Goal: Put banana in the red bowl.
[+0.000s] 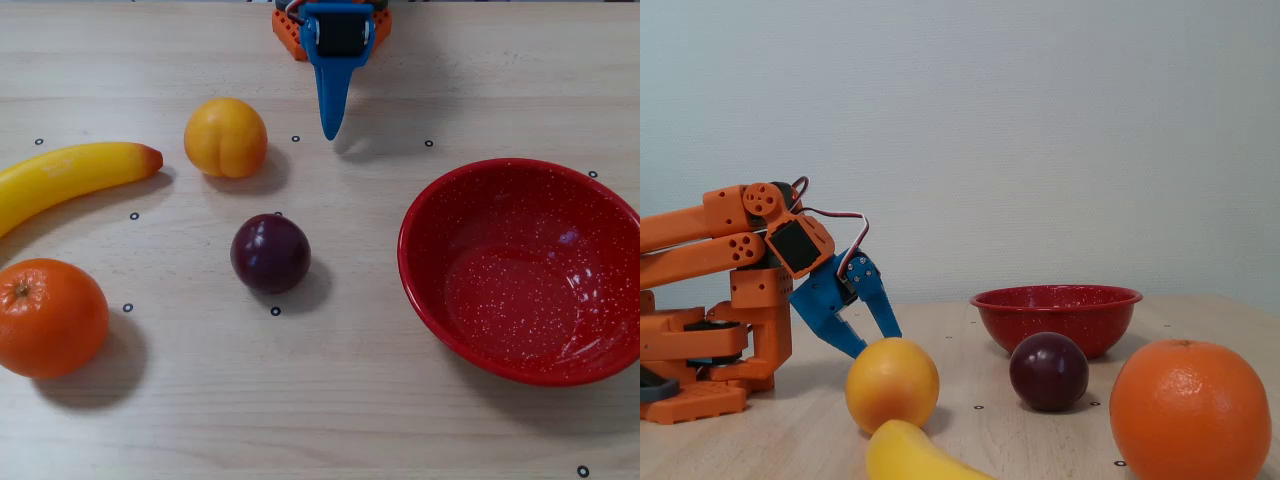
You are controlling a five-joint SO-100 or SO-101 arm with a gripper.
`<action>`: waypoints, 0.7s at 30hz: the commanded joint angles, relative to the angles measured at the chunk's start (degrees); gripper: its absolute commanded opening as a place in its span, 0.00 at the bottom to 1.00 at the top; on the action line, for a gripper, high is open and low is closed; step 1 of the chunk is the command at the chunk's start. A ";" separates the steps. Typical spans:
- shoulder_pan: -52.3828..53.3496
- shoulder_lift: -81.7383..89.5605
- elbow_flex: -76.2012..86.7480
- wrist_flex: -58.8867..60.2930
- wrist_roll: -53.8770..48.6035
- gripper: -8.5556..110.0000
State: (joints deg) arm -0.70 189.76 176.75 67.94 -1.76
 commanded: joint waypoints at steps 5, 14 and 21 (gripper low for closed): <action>-0.97 1.05 0.70 -1.76 -1.05 0.07; -0.97 1.05 0.70 -1.76 -1.05 0.07; -0.97 1.14 0.70 -1.76 -1.49 0.07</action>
State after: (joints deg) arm -0.70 189.76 176.75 67.94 -1.76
